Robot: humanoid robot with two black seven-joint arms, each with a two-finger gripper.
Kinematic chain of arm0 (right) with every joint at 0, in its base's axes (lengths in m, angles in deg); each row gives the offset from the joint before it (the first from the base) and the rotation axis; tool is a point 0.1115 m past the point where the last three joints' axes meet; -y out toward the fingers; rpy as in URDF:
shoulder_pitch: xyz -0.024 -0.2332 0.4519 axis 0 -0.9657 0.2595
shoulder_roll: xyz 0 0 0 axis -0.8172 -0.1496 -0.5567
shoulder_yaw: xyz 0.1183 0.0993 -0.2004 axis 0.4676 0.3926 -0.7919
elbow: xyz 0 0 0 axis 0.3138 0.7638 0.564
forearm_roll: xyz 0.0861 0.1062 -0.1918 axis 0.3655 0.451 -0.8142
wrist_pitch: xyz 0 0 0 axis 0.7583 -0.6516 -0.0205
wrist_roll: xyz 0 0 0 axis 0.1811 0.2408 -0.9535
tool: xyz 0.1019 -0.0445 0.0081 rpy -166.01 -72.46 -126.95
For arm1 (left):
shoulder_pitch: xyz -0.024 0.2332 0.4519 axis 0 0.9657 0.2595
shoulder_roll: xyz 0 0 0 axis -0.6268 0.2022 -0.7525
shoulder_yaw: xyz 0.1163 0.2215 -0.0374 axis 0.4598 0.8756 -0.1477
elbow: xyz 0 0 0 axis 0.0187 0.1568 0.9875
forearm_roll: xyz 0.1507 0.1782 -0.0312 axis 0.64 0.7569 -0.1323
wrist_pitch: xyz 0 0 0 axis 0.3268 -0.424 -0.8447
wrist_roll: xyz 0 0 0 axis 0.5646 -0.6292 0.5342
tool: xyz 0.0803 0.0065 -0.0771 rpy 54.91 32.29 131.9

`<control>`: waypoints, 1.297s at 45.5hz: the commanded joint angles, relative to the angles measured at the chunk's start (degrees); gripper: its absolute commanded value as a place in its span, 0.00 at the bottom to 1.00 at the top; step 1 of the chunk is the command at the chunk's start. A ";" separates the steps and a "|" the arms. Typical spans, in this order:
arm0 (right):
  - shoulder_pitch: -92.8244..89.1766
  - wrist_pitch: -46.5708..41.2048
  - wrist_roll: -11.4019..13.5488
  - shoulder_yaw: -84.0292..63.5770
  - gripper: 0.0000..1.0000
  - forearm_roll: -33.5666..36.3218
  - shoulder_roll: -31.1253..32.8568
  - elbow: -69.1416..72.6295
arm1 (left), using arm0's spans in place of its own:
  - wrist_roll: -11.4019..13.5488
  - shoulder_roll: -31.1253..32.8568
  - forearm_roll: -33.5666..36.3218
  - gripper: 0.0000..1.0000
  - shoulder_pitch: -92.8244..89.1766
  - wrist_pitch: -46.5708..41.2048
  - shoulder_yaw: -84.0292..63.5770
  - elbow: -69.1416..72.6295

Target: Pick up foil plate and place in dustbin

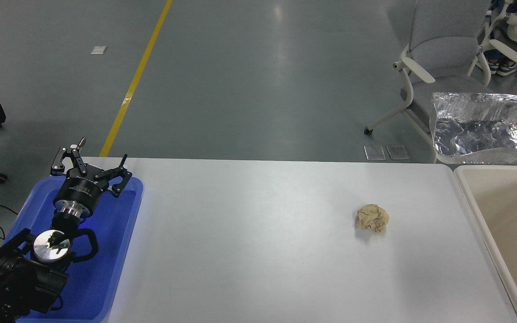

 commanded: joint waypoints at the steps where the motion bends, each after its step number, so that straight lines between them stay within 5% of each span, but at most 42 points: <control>1: 2.14 -2.48 0.30 0.03 0.00 -0.07 0.33 -0.09 | 0.00 0.00 0.01 1.00 0.00 0.00 0.02 0.00; 19: -10.68 3.40 0.57 0.47 0.00 0.80 0.77 -10.10 | 0.00 0.00 0.00 1.00 0.00 0.00 0.02 0.00; 29: -25.26 8.85 0.74 0.82 0.00 13.27 0.15 -20.64 | 0.00 0.00 0.01 1.00 0.00 0.00 0.02 0.00; 39: -40.29 19.39 0.74 1.17 0.00 18.47 -4.42 -31.55 | 0.00 0.00 0.01 1.00 0.00 0.00 0.02 0.00; 52: -55.15 31.70 5.40 1.35 0.00 28.13 -9.77 -36.82 | 0.00 0.00 0.01 1.00 0.00 0.00 -0.07 0.00; 59: -61.22 33.46 5.84 2.75 0.00 32.00 -13.47 -40.95 | 0.00 0.00 0.01 1.00 0.00 0.00 -0.07 0.00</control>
